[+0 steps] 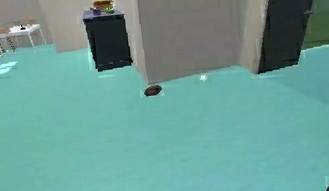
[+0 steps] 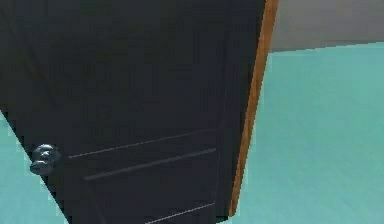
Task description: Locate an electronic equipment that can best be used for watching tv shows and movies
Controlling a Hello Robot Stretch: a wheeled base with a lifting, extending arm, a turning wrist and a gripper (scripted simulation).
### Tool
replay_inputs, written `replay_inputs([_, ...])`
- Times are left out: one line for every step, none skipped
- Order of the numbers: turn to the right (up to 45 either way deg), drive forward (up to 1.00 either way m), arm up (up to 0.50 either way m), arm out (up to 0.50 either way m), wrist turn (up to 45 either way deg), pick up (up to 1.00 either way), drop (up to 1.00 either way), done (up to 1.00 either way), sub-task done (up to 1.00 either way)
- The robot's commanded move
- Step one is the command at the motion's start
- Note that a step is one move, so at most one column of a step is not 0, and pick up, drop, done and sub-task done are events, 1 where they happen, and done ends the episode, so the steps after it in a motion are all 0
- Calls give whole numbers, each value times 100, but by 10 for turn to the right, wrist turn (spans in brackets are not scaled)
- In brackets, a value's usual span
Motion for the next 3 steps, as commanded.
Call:
replay_inputs([0,90,0,0,0,0,0,0,0])
replay_inputs([450,0,0,0,0,0,0,0,0])
replay_inputs([90,0,0,0,0,0,0,0,0])
